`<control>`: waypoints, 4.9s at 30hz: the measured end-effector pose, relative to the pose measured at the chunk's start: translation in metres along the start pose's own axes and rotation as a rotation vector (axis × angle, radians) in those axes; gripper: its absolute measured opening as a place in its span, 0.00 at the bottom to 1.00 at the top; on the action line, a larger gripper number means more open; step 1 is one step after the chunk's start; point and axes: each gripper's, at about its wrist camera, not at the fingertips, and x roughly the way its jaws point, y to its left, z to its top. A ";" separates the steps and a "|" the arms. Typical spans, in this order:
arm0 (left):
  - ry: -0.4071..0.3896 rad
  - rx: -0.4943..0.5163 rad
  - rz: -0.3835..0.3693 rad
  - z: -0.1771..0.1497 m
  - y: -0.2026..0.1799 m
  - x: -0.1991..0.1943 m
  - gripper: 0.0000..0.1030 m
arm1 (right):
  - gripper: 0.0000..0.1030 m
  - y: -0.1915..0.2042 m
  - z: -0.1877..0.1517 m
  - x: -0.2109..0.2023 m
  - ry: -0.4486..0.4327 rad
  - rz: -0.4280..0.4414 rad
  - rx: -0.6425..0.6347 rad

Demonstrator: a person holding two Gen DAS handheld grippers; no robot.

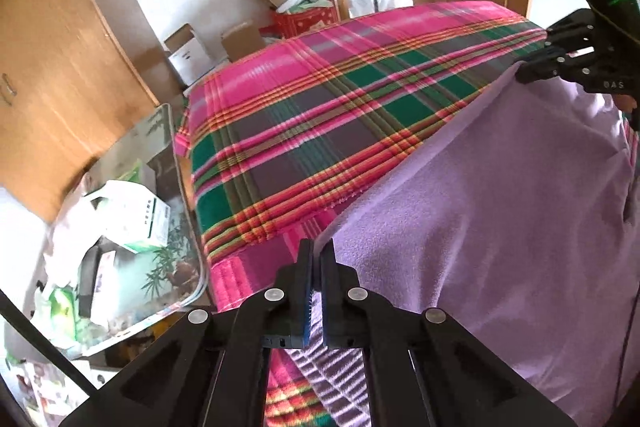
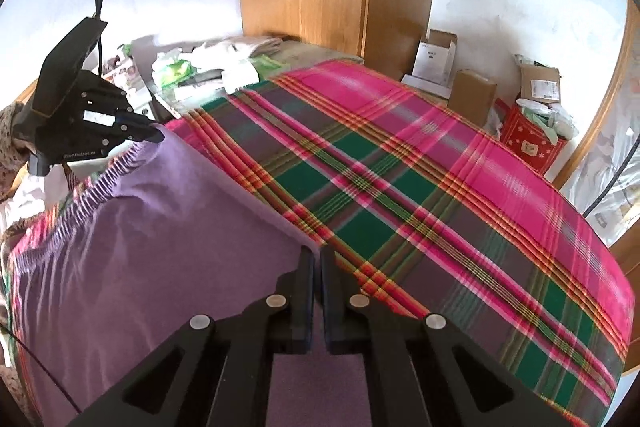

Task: Fold clothes

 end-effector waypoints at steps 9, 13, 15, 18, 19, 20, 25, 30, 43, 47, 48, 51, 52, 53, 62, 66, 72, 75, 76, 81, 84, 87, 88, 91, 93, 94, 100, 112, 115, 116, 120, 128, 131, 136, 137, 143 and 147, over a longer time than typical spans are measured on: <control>-0.049 0.023 0.068 -0.004 -0.017 -0.038 0.03 | 0.03 0.027 -0.009 -0.045 -0.056 -0.014 -0.008; -0.074 0.020 0.084 -0.009 -0.023 -0.055 0.03 | 0.03 0.043 -0.014 -0.066 -0.069 -0.026 -0.033; -0.083 0.017 0.089 -0.011 -0.028 -0.063 0.03 | 0.03 0.049 -0.017 -0.074 -0.076 -0.030 -0.040; -0.089 0.026 0.103 -0.016 -0.035 -0.074 0.03 | 0.03 0.057 -0.023 -0.086 -0.090 -0.033 -0.040; -0.092 0.027 0.107 -0.017 -0.037 -0.078 0.03 | 0.03 0.059 -0.025 -0.089 -0.092 -0.034 -0.038; -0.094 0.029 0.111 -0.019 -0.039 -0.083 0.03 | 0.03 0.062 -0.027 -0.091 -0.092 -0.035 -0.036; -0.107 0.037 0.126 -0.029 -0.048 -0.099 0.03 | 0.03 0.075 -0.036 -0.105 -0.106 -0.040 -0.047; -0.120 0.029 0.133 -0.039 -0.056 -0.111 0.03 | 0.03 0.090 -0.046 -0.120 -0.112 -0.048 -0.067; -0.167 0.017 0.169 -0.066 -0.079 -0.142 0.03 | 0.03 0.123 -0.070 -0.150 -0.137 -0.062 -0.097; -0.183 0.004 0.177 -0.079 -0.086 -0.150 0.03 | 0.03 0.133 -0.079 -0.153 -0.135 -0.073 -0.098; -0.185 0.001 0.178 -0.082 -0.087 -0.152 0.03 | 0.03 0.136 -0.081 -0.155 -0.138 -0.074 -0.100; -0.189 -0.011 0.186 -0.092 -0.091 -0.156 0.03 | 0.03 0.145 -0.086 -0.161 -0.146 -0.071 -0.100; -0.189 -0.011 0.189 -0.095 -0.092 -0.157 0.03 | 0.03 0.148 -0.088 -0.162 -0.148 -0.071 -0.105; -0.188 -0.012 0.192 -0.099 -0.094 -0.157 0.03 | 0.03 0.151 -0.090 -0.163 -0.146 -0.069 -0.109; -0.207 -0.042 0.199 -0.121 -0.106 -0.170 0.03 | 0.03 0.183 -0.111 -0.170 -0.147 -0.129 -0.176; -0.214 -0.052 0.195 -0.132 -0.111 -0.174 0.03 | 0.03 0.189 -0.120 -0.174 -0.147 -0.118 -0.162; -0.223 -0.063 0.193 -0.149 -0.122 -0.177 0.03 | 0.03 0.201 -0.134 -0.179 -0.149 -0.139 -0.165; -0.215 -0.073 0.185 -0.157 -0.125 -0.175 0.03 | 0.03 0.209 -0.141 -0.179 -0.148 -0.146 -0.169; -0.211 -0.075 0.183 -0.159 -0.126 -0.175 0.03 | 0.03 0.211 -0.143 -0.180 -0.149 -0.142 -0.166; -0.201 -0.089 0.178 -0.171 -0.129 -0.174 0.03 | 0.03 0.221 -0.154 -0.179 -0.143 -0.129 -0.159; -0.210 -0.072 0.194 -0.178 -0.135 -0.176 0.03 | 0.03 0.226 -0.161 -0.180 -0.139 -0.125 -0.157; -0.211 -0.077 0.183 -0.187 -0.138 -0.176 0.03 | 0.03 0.232 -0.167 -0.180 -0.128 -0.127 -0.163; -0.208 -0.080 0.183 -0.189 -0.139 -0.175 0.03 | 0.03 0.232 -0.169 -0.181 -0.124 -0.122 -0.158; -0.206 -0.085 0.175 -0.196 -0.143 -0.173 0.03 | 0.03 0.237 -0.174 -0.180 -0.112 -0.119 -0.156; -0.198 -0.089 0.165 -0.199 -0.144 -0.171 0.03 | 0.03 0.239 -0.178 -0.177 -0.100 -0.118 -0.155; -0.195 -0.090 0.162 -0.201 -0.145 -0.170 0.03 | 0.03 0.239 -0.180 -0.176 -0.094 -0.114 -0.151; -0.191 -0.097 0.172 -0.208 -0.147 -0.170 0.03 | 0.03 0.245 -0.192 -0.167 -0.059 -0.081 -0.127; -0.147 -0.140 0.150 -0.224 -0.150 -0.156 0.03 | 0.03 0.243 -0.208 -0.144 0.010 -0.010 -0.078; -0.139 -0.142 0.147 -0.227 -0.151 -0.154 0.03 | 0.03 0.243 -0.214 -0.137 0.032 0.008 -0.060; -0.136 -0.141 0.145 -0.228 -0.152 -0.153 0.03 | 0.04 0.241 -0.215 -0.135 0.036 0.013 -0.049; -0.118 -0.149 0.146 -0.229 -0.152 -0.152 0.04 | 0.04 0.236 -0.217 -0.132 0.035 0.037 -0.007; -0.097 -0.178 0.159 -0.235 -0.153 -0.154 0.05 | 0.07 0.234 -0.220 -0.129 0.044 0.067 0.034; -0.087 -0.190 0.157 -0.237 -0.153 -0.157 0.05 | 0.08 0.235 -0.220 -0.132 0.041 0.075 0.040; -0.092 -0.224 0.160 -0.241 -0.156 -0.170 0.05 | 0.08 0.236 -0.223 -0.136 0.043 0.129 0.065; -0.096 -0.240 0.161 -0.242 -0.156 -0.174 0.05 | 0.08 0.238 -0.223 -0.136 0.044 0.150 0.067; -0.194 -0.286 0.116 -0.237 -0.169 -0.203 0.05 | 0.08 0.241 -0.226 -0.156 -0.009 0.178 0.071; -0.201 -0.209 0.029 -0.215 -0.194 -0.200 0.05 | 0.09 0.218 -0.232 -0.177 -0.056 0.121 0.130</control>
